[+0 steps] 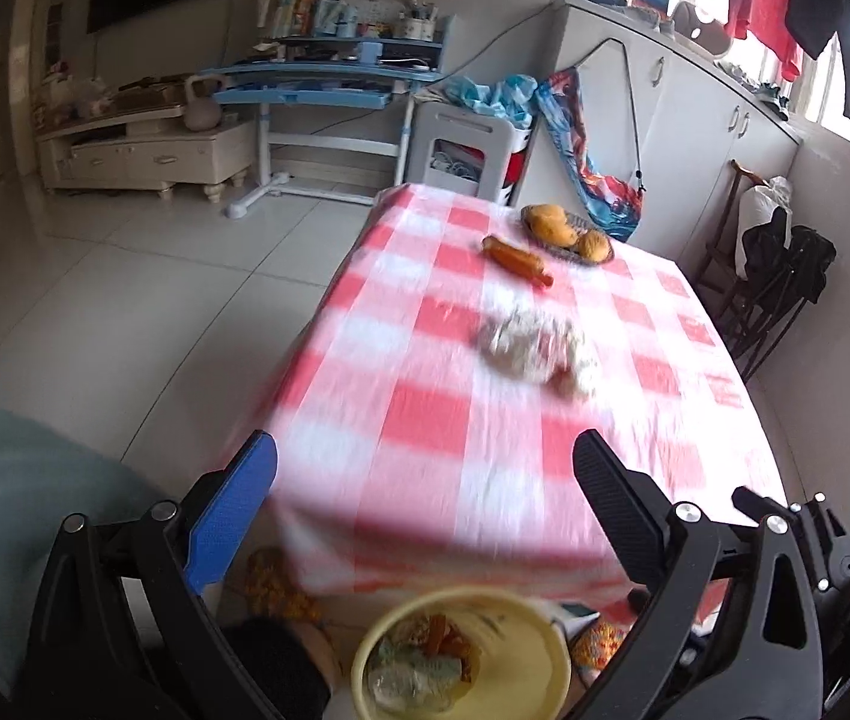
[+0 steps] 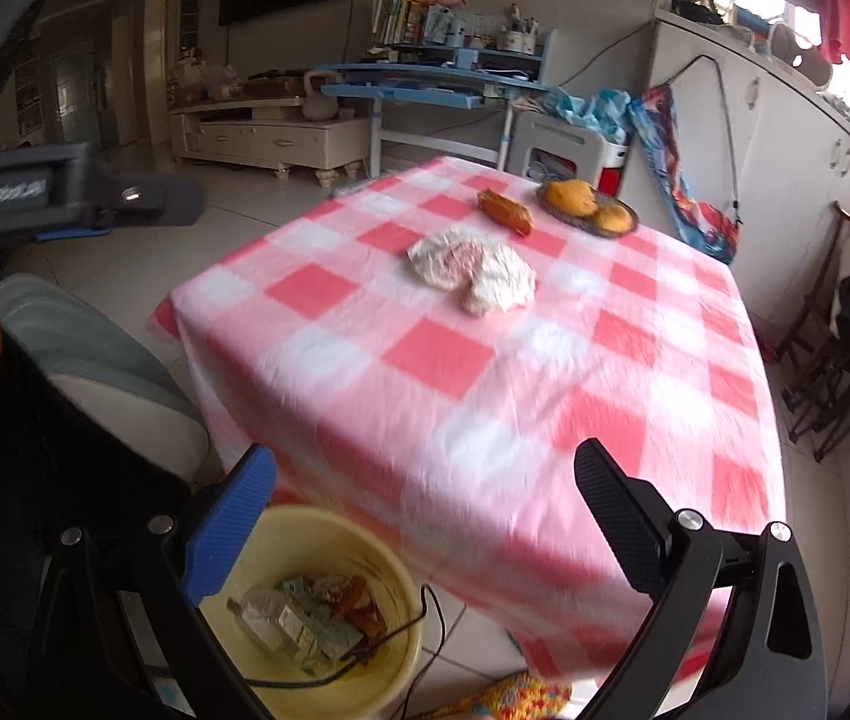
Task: Collect trash
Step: 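Grasp the white crumpled bag with the right gripper while the left grasps the last orange peel, then carry the bag and peel over the yellow basin and open both grippers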
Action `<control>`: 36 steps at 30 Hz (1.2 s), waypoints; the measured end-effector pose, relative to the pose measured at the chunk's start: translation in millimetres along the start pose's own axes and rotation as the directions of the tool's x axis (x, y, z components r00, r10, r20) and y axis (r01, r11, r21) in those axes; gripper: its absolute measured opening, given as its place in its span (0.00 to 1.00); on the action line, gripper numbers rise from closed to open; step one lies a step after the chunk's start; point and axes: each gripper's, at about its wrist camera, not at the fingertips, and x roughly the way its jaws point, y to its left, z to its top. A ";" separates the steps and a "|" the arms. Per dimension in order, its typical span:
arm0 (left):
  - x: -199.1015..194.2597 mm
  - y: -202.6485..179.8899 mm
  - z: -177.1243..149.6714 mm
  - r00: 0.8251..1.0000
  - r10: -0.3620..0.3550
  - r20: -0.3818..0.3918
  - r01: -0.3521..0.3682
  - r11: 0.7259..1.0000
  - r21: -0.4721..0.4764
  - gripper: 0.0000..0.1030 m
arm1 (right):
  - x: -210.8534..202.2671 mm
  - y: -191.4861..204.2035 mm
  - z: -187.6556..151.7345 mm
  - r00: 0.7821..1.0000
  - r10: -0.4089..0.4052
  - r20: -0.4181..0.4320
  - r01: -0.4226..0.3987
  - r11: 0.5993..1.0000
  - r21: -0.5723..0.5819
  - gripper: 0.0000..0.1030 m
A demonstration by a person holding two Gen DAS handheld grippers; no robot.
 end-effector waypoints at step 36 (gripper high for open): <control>281.1 -63.0 155.9 0.942 -0.103 -0.320 0.092 0.994 -0.051 0.08 | 129.1 -39.6 83.1 0.983 0.145 -0.116 -0.145 0.989 0.001 0.29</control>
